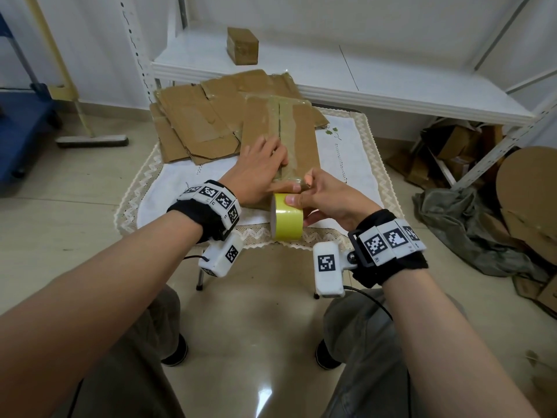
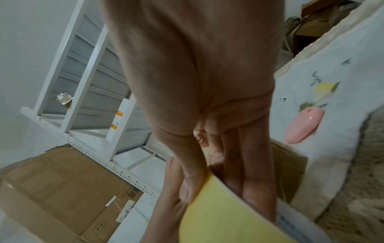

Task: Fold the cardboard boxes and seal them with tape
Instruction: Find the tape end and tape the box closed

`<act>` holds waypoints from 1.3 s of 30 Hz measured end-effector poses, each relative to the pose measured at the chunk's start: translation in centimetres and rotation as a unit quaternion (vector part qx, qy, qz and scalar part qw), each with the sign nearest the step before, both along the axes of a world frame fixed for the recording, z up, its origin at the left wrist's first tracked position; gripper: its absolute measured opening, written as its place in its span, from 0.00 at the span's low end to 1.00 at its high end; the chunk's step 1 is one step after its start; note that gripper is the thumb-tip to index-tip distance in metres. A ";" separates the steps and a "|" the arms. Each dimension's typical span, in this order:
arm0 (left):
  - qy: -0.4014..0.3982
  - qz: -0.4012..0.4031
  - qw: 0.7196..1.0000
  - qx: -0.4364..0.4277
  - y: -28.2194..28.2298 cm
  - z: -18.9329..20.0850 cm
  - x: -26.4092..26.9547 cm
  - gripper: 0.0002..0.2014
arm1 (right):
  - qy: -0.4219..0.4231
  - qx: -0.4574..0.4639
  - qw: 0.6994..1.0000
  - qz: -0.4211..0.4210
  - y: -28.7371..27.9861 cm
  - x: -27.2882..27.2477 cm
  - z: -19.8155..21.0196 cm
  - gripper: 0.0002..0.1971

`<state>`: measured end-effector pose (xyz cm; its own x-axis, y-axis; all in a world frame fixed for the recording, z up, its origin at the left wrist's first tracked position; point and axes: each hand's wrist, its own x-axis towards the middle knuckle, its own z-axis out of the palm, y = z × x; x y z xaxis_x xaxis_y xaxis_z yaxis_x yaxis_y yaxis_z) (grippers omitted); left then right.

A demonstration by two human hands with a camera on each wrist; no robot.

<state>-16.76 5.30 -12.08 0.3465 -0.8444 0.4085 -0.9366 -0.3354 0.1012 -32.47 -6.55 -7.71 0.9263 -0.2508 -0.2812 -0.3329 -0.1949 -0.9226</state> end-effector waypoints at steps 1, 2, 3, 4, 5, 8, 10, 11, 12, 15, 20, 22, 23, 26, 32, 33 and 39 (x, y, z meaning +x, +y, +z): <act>0.002 0.001 1.000 -0.001 0.1 0.0 0.0 0.34 | 0.003 -0.001 1.000 0.003 0.0 -0.1 0.0 0.22; 0.003 0.000 1.000 -0.002 0.1 0.0 0.0 0.33 | 0.006 -0.001 1.000 0.005 0.0 -0.1 0.0 0.22; 0.006 -0.001 1.000 -0.004 0.1 -0.1 0.0 0.33 | 0.009 -0.001 1.000 0.006 0.0 -0.1 -0.2 0.23; 0.012 -0.002 1.000 -0.008 0.2 -0.1 0.0 0.33 | 0.011 0.001 1.000 0.005 0.1 -0.1 -0.3 0.23; 0.023 -0.003 1.000 -0.014 0.2 0.0 0.0 0.33 | 0.011 0.002 1.000 0.004 0.1 -0.1 -0.5 0.23; 0.051 -0.005 0.999 -0.020 0.4 0.3 0.2 0.33 | 0.010 0.003 1.000 -0.003 0.3 -0.1 -0.7 0.25; 0.051 -0.010 0.999 -0.011 0.6 0.3 0.2 0.35 | 0.010 -0.003 1.000 -0.004 0.3 -0.2 -0.7 0.25; 0.045 -0.010 0.999 -0.008 0.6 0.4 0.1 0.37 | 0.010 -0.007 1.000 -0.004 0.3 -0.2 -0.7 0.24; 0.040 -0.008 0.999 -0.007 0.6 0.4 0.0 0.39 | 0.010 -0.009 1.000 -0.004 0.4 -0.2 -0.7 0.24; 0.032 0.005 0.999 0.011 0.5 0.5 -0.2 0.41 | 0.008 -0.012 1.000 -0.010 0.5 -0.2 -0.9 0.24; -0.016 0.001 1.000 0.018 0.3 -0.1 -0.1 0.40 | 0.009 -0.004 1.000 -0.013 0.4 -0.2 -0.9 0.23; -0.029 0.003 0.999 0.024 0.3 -0.3 -0.2 0.40 | 0.014 -0.009 1.000 -0.012 0.5 -0.2 -0.7 0.23; -0.032 0.000 0.999 0.024 0.2 -0.4 -0.2 0.41 | 0.017 -0.009 1.000 -0.011 0.5 -0.1 -0.6 0.23; -0.047 -0.008 0.999 0.016 0.2 -0.6 -0.2 0.44 | 0.029 -0.023 0.999 0.000 0.3 0.1 -0.2 0.22; -0.050 -0.026 0.998 -0.002 0.2 -0.8 -0.2 0.44 | 0.037 -0.032 0.999 0.018 0.4 0.2 0.2 0.21; -0.045 -0.038 0.998 -0.005 0.2 -0.8 0.0 0.43 | 0.035 -0.031 0.999 0.019 0.4 0.2 0.2 0.22; 0.001 -0.115 0.993 0.008 1.1 -0.3 2.2 0.42 | 0.025 -0.013 0.999 0.016 0.4 -0.2 -0.8 0.23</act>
<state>-14.54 6.36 -12.35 0.1445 -0.9079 0.3936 -0.9885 -0.1143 0.0992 -32.64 -6.16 -8.46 0.9192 -0.2294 -0.3201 -0.3709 -0.2305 -0.8996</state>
